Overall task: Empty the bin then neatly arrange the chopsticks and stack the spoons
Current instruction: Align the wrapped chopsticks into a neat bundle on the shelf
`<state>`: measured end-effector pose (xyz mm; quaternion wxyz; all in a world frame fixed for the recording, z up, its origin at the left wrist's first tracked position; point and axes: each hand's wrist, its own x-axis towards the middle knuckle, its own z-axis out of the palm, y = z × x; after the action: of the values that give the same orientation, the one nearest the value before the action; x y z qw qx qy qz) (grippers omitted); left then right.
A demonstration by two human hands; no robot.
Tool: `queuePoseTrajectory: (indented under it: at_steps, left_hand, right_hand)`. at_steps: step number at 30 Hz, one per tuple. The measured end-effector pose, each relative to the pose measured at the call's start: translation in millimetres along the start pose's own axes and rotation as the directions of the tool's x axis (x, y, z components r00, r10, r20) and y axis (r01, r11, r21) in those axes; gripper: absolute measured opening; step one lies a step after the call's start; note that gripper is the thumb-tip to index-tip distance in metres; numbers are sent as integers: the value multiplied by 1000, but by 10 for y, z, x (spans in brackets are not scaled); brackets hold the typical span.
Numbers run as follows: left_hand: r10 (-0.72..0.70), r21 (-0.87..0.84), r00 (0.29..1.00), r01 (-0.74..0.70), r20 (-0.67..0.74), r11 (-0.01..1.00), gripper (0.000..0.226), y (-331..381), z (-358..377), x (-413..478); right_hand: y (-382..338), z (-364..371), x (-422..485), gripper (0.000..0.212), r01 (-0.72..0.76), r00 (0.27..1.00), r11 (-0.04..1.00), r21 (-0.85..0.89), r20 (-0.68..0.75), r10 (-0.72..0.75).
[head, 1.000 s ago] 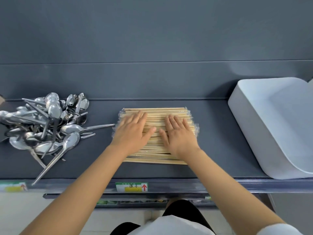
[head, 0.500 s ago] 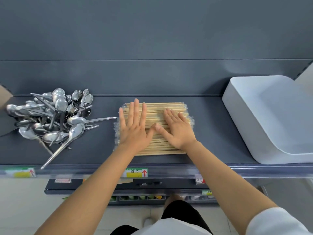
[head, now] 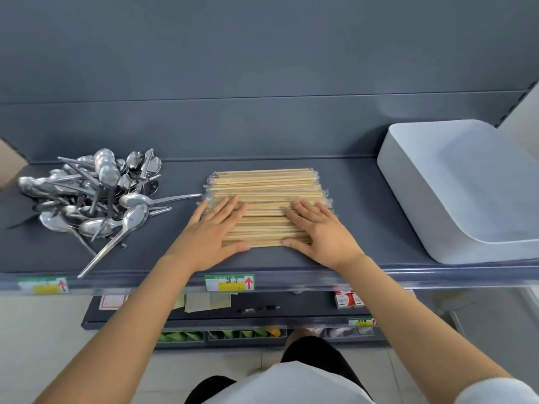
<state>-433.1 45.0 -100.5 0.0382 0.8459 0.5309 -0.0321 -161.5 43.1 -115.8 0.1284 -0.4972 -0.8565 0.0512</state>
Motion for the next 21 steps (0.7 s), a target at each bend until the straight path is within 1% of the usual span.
queuePoseTrajectory:
  at_steps: [2,3,5,6,7,8,9,10,11,12,13,14,15,16,19,21]
  left_hand:
    - [-13,9,1000,13,-14,1000,81,19,20,0]
    - [-18,11,999,18,-27,1000,81,25,20,-8]
    - [-35,3,998,35,-53,999,85,29,23,-43]
    - [-64,-39,996,62,-65,997,90,33,30,-73]
    - [-115,-132,990,103,-85,986,98,49,33,-103]
    - [-195,-272,975,160,-106,949,109,76,25,-132]
    - [-298,-443,949,224,-105,868,117,108,26,-145]
    - [-402,-625,912,268,-80,733,118,144,29,-139]
    - [-487,-797,873,268,-38,542,114,181,22,-124]
    - [-546,-918,838,221,6,329,107,210,22,-96]
    - [-591,-976,806,162,45,146,99,244,13,-68]
    - [-621,-992,780,123,81,25,91,263,24,-35]
    - [-631,-994,769,104,105,-39,83,284,21,-13]
    - [-632,-993,766,97,117,-67,79,292,29,7]
    - [-652,-991,746,92,135,-100,85,275,24,3]
    - [-670,-988,727,88,151,-126,87,230,47,-7]
  right_hand:
    - [-4,7,10,83,7,1000,1000,-30,23,-6]
    - [-3,7,10,82,23,1000,998,-52,6,-23]
    - [8,6,-7,75,12,994,999,-52,-109,-18]
    - [6,6,-30,71,-46,985,999,3,-167,46]
    - [-18,-21,-61,67,-135,965,985,111,-210,156]
    - [-23,-24,-85,65,-238,927,932,272,-222,301]
    - [-11,-18,-99,66,-347,870,824,448,-175,461]
    - [-9,-30,-96,71,-428,797,650,628,-76,599]
    - [-14,-44,-90,80,-453,728,457,765,21,685]
    - [-17,-48,-87,86,-434,675,300,850,86,733]
    - [-25,-48,-84,80,-400,642,191,896,125,756]
    - [-47,-44,-87,67,-361,621,119,925,143,770]
    - [-68,-45,-87,55,-332,614,81,940,150,775]
    - [-100,-55,-87,49,-319,622,77,945,147,769]
    - [-220,-69,-83,46,-334,676,151,930,124,727]
    - [-255,-93,-64,45,-328,673,160,931,111,732]
